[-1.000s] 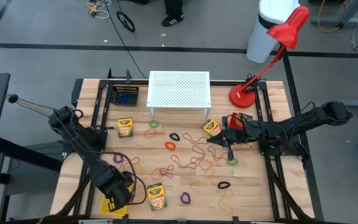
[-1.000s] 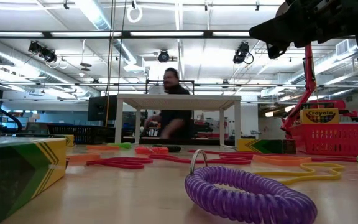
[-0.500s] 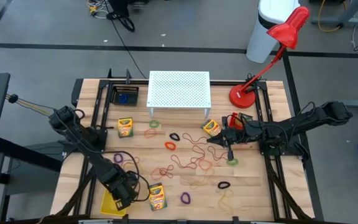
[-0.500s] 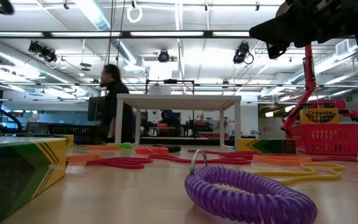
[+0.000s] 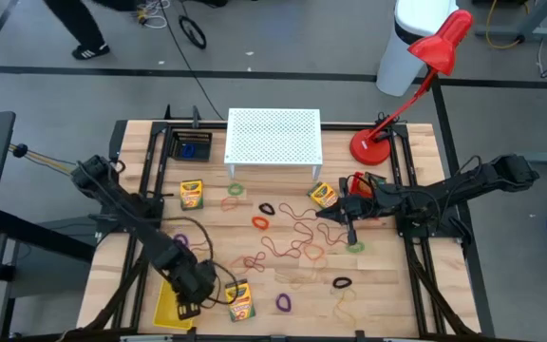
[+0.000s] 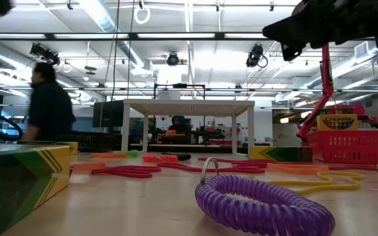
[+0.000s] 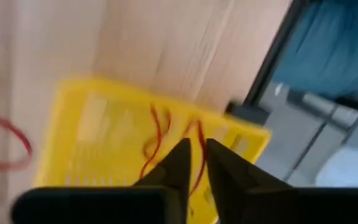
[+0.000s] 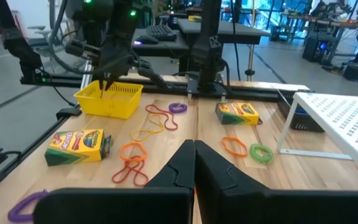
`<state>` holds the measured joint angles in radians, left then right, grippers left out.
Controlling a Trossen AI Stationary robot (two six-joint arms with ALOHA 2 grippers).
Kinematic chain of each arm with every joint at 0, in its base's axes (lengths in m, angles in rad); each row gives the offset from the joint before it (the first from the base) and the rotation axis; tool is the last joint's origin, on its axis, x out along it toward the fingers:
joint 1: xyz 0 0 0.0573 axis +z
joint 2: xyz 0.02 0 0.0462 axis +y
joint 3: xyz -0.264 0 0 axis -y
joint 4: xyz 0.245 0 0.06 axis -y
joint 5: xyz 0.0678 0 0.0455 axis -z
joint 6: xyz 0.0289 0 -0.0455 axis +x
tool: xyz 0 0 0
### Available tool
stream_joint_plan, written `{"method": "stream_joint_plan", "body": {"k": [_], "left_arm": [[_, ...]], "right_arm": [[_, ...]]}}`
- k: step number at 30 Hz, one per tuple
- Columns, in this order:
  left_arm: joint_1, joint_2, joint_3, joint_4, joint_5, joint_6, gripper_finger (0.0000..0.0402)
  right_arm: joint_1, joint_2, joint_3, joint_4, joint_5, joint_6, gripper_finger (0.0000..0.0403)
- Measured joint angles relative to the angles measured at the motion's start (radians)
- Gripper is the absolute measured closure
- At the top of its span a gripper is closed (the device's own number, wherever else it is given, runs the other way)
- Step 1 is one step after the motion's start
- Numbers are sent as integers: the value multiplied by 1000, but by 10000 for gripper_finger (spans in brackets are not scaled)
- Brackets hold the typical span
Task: Pick & Place Office Desk Supplies
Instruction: Put the red rubber band into the yellow bin
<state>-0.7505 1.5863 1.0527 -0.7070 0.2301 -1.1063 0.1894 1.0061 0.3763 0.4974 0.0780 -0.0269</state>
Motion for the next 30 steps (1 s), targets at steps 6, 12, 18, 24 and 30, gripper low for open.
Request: {"method": "stream_joint_plan", "body": {"k": [6, 12, 18, 24, 30], "left_arm": [[13, -133, -97, 121, -142, 22, 394], [3, -217, -287, 340, -138, -96, 396], [-49, -220, -307, 355, -51, -155, 396], [-75, -221, -245, 227, 42, -238, 397], [-82, -221, -180, 91, 172, -259, 396]], "right_arm": [[0, 0, 0, 27, 0, 4, 397], [0, 0, 0, 26, 0, 8, 397], [0, 0, 0, 26, 0, 4, 397], [0, 0, 0, 25, 0, 3, 397], [0, 18, 0, 25, 0, -4, 397]]}}
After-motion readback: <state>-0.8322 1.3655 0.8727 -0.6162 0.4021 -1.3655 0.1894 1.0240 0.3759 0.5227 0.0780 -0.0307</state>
